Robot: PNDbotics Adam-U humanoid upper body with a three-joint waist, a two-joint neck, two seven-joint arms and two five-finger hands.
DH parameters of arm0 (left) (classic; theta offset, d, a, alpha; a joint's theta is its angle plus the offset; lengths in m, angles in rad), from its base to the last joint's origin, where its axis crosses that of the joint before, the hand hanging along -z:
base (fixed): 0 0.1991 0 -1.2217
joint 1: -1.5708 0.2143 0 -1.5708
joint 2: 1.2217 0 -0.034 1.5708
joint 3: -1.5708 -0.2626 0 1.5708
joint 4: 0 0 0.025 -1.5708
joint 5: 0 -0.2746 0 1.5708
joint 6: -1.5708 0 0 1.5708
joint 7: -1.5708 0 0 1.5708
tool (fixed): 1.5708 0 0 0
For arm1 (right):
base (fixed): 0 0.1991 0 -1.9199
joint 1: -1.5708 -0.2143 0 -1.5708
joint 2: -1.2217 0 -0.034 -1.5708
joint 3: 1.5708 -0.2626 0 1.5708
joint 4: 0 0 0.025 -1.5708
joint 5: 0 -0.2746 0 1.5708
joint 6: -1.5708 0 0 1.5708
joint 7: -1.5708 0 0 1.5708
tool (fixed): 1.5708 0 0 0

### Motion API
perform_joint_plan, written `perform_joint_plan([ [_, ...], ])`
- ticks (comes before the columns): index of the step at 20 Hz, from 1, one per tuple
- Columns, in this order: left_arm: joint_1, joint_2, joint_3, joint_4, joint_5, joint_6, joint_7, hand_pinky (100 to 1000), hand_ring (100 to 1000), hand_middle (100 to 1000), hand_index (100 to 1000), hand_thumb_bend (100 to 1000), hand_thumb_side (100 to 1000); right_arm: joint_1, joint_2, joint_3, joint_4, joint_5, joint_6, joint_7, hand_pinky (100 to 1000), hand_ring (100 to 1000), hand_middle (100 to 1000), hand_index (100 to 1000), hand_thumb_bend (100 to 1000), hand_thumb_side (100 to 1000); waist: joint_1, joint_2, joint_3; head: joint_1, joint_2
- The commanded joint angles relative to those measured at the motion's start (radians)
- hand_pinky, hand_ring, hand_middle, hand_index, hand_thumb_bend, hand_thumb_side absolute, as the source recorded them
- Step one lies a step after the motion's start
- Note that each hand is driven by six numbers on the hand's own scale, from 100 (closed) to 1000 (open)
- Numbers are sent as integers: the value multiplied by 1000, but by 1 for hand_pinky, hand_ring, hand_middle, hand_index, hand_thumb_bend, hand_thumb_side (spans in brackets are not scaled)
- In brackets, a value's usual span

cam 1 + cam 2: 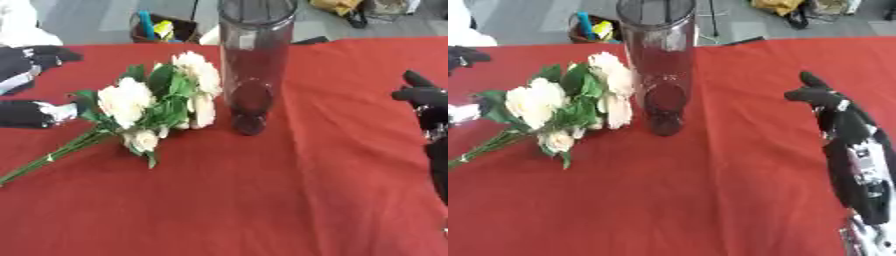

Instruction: Arrange flowers into the vase.

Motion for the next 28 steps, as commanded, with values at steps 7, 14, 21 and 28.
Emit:
perform_joint_plan([
  [7,7,11,-26,49,-16,39,-12,753,898,959,1000,460,954,-9,0,3,-20,8,7,12,1000,1000,710,783,100,969,1,-18,2,-14,-21],
  [14,5,-10,-40,128,-33,72,-20,727,869,940,1000,467,961,-10,2,4,-20,3,7,19,1000,1000,709,783,100,970,-3,-20,0,-15,-20],
  [21,17,-11,-43,154,7,81,-49,717,859,935,1000,451,938,-9,3,6,-20,0,11,24,1000,1000,708,783,100,970,-4,-23,3,-13,-18],
  [28,23,-25,-45,185,62,88,-89,697,843,946,1000,452,940,-8,4,7,-20,-2,11,29,1000,1000,707,782,100,969,-5,-24,1,-10,-17],
])
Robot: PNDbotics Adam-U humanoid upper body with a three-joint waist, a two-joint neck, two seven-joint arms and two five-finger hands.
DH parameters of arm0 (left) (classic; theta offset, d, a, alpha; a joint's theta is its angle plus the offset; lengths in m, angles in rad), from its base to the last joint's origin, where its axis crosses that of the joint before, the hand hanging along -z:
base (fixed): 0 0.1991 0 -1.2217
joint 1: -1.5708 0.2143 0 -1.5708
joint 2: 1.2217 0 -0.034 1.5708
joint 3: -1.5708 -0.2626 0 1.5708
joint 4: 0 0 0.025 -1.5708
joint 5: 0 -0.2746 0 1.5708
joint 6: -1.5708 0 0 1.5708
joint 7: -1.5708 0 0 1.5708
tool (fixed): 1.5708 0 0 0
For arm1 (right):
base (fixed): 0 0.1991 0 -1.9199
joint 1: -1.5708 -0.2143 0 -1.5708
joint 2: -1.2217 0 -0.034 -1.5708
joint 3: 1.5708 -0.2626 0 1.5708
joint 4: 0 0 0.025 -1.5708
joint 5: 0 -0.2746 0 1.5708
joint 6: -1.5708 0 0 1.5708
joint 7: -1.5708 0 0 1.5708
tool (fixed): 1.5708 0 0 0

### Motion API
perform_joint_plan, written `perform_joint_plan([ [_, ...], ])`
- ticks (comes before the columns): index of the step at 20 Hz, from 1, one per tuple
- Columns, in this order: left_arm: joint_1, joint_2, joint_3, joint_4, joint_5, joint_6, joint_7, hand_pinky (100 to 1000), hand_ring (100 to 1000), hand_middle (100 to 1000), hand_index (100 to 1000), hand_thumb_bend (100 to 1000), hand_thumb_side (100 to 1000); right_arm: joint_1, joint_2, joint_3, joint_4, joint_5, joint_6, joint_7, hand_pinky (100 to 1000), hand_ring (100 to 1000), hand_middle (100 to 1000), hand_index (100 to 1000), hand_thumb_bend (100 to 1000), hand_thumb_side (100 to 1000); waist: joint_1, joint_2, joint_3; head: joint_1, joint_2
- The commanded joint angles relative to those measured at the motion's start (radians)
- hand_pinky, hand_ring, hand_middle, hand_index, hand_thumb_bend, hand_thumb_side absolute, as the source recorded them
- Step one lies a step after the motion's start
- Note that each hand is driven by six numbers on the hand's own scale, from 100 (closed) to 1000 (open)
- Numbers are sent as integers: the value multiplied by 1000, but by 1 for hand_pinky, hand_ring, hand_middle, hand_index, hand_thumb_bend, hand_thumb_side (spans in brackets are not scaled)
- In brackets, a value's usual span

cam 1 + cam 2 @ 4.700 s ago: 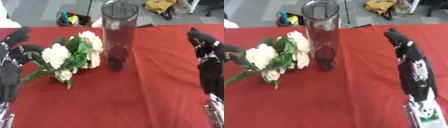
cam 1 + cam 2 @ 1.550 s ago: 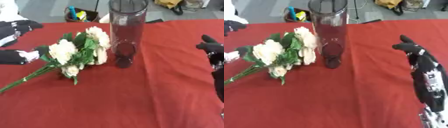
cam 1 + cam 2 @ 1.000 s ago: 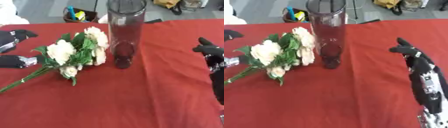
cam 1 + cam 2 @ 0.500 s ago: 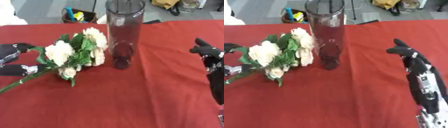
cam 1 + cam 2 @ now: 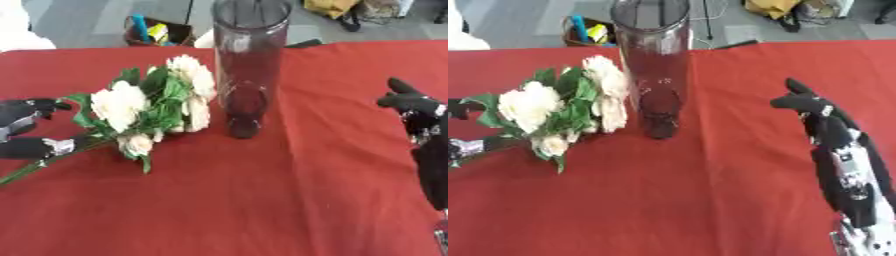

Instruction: Arrange flowers into the vase.

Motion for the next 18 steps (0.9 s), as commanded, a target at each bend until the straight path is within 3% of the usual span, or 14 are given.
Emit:
perform_joint_plan([
  [1,-6,18,-1,6,31,4,-20,697,842,947,1000,452,940,-6,-4,0,-20,-3,-1,6,1000,1000,707,782,100,969,0,-24,1,3,-7],
  [6,1,11,4,6,108,18,-48,697,828,963,1000,456,923,-5,-2,0,-20,1,2,9,1000,1000,705,780,100,966,1,-23,2,6,-4],
  [11,10,12,-8,4,106,20,-72,692,823,953,1000,487,870,-6,-1,2,-20,1,5,12,1000,1000,703,778,100,965,0,-23,3,8,-3],
  [14,13,4,-17,8,94,24,-64,654,779,893,1000,498,849,-6,0,2,-20,1,5,15,1000,1000,701,775,100,964,-1,-22,2,9,-4],
  [18,10,-5,-28,2,59,38,-7,541,639,778,930,504,802,-6,1,4,-20,7,9,26,1000,1000,696,769,100,967,-3,-21,3,11,-3],
])
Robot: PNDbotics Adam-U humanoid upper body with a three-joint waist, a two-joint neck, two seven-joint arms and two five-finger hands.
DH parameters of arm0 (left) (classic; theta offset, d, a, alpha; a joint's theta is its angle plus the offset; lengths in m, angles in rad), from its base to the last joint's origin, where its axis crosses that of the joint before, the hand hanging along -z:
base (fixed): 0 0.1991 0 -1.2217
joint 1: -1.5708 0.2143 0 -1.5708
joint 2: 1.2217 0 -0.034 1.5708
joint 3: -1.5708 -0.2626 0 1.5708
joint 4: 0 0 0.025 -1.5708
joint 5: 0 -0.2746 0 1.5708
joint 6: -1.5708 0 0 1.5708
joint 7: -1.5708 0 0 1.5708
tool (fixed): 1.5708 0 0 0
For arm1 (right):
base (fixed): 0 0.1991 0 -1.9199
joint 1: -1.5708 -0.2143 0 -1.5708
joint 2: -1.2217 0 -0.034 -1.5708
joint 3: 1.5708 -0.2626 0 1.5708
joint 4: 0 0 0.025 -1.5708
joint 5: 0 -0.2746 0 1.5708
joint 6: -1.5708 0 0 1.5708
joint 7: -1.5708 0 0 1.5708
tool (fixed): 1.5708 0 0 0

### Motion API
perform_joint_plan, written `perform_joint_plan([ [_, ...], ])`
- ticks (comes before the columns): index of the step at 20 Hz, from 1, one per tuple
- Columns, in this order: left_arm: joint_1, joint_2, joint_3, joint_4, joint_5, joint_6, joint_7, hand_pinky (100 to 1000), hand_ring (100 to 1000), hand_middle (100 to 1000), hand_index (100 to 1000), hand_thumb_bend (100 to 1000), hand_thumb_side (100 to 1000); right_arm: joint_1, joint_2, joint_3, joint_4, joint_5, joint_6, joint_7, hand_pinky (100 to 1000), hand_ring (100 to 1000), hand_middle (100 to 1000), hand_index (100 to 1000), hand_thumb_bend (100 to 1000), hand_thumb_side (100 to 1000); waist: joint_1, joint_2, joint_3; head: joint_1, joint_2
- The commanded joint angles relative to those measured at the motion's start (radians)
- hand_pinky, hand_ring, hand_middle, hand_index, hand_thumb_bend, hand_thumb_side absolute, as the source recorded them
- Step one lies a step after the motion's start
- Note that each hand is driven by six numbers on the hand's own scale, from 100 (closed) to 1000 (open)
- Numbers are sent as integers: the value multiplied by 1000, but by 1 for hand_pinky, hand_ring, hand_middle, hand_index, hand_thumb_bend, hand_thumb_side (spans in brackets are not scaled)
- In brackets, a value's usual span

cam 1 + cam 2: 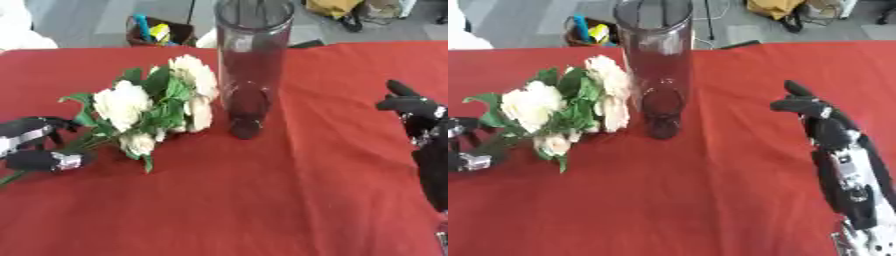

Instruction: Arrange flowers into the vase.

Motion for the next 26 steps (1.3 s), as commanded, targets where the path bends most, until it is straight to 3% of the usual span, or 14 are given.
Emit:
perform_joint_plan([
  [1,-9,12,-14,-10,-34,9,48,514,610,759,918,499,796,-7,-1,2,-20,7,-1,11,1000,1000,696,769,100,967,-1,-21,3,4,-3],
  [2,-10,10,-17,-11,-48,11,66,464,563,727,894,486,781,-8,0,2,-20,7,-2,12,1000,1000,695,769,100,967,-1,-20,3,5,-3],
  [6,-18,-2,-29,-1,-96,13,131,406,516,692,869,435,748,-8,1,2,-20,7,-1,16,1000,1000,693,768,100,968,-2,-19,2,8,-4],
  [11,-28,-14,-43,25,-129,-10,165,412,523,678,861,368,683,-8,2,2,-20,7,-1,18,1000,1000,691,766,100,969,-2,-18,1,11,-5],
  [12,-30,-16,-44,30,-132,-14,167,408,521,666,853,313,644,-8,2,3,-20,7,-1,19,1000,1000,691,765,100,969,-2,-17,1,11,-5],
  [21,-39,-26,-58,38,-167,-16,201,361,481,620,817,280,570,-9,6,3,-20,11,2,24,1000,1000,689,764,100,970,1,-13,-4,14,-7],
  [22,-40,-27,-60,41,-170,-15,203,302,437,582,789,244,519,-9,6,3,-20,11,2,24,1000,1000,689,764,100,970,1,-13,-6,15,-8],
  [26,-48,-28,-70,45,-174,-14,192,270,410,553,762,212,493,-6,8,2,-20,15,6,25,1000,1000,689,763,100,969,3,-13,-10,18,-6],
])
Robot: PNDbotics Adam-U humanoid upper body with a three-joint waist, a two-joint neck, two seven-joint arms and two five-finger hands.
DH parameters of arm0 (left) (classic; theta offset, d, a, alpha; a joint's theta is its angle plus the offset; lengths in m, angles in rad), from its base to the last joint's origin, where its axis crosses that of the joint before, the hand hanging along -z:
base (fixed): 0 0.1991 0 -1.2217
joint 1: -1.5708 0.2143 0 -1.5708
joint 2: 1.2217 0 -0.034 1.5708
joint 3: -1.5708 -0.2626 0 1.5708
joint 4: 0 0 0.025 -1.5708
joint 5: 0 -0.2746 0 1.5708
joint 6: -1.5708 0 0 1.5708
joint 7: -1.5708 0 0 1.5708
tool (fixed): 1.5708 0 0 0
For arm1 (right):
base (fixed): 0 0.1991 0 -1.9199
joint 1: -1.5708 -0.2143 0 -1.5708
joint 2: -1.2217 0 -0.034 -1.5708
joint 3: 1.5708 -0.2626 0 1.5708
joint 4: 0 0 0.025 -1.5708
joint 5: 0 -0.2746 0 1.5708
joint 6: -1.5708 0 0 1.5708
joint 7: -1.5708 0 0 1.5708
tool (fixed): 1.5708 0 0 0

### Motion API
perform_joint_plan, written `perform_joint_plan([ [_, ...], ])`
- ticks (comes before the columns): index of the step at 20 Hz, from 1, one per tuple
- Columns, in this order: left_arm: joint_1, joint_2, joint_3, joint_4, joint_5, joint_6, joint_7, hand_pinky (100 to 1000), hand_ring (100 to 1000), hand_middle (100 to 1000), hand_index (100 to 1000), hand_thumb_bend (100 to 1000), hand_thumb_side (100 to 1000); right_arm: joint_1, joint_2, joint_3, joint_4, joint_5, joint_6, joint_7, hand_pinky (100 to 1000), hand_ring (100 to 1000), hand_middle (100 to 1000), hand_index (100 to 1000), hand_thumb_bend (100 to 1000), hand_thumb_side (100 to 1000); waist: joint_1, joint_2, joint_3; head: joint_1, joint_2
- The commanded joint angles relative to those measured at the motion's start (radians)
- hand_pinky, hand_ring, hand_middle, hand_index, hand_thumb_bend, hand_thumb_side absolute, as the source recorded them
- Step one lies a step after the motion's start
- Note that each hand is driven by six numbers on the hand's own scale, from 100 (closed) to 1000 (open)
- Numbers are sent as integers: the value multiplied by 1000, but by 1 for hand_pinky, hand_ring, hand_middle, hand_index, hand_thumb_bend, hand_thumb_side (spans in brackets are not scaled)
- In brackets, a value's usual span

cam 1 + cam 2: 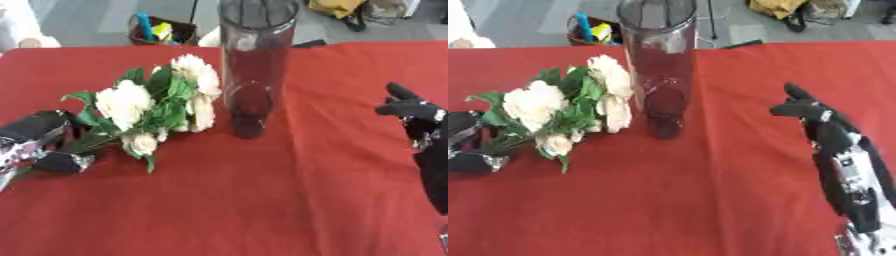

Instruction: Arrange flowers into the vase.

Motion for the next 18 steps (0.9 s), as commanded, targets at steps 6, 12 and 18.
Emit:
perform_joint_plan([
  [6,-14,17,-12,-30,8,5,-21,210,350,515,728,155,434,-4,1,2,-20,14,5,5,1000,1000,688,763,100,969,4,-16,-1,5,-2],
  [12,-19,13,-14,-33,8,27,-14,187,325,495,713,120,378,-4,3,3,-20,18,10,13,1000,1000,687,761,100,972,6,-15,-3,8,-3],
  [18,-22,5,-11,-32,60,54,-12,284,396,542,734,105,430,-3,5,2,-20,22,11,17,1000,1000,687,760,100,973,5,-12,-4,9,-4],
])
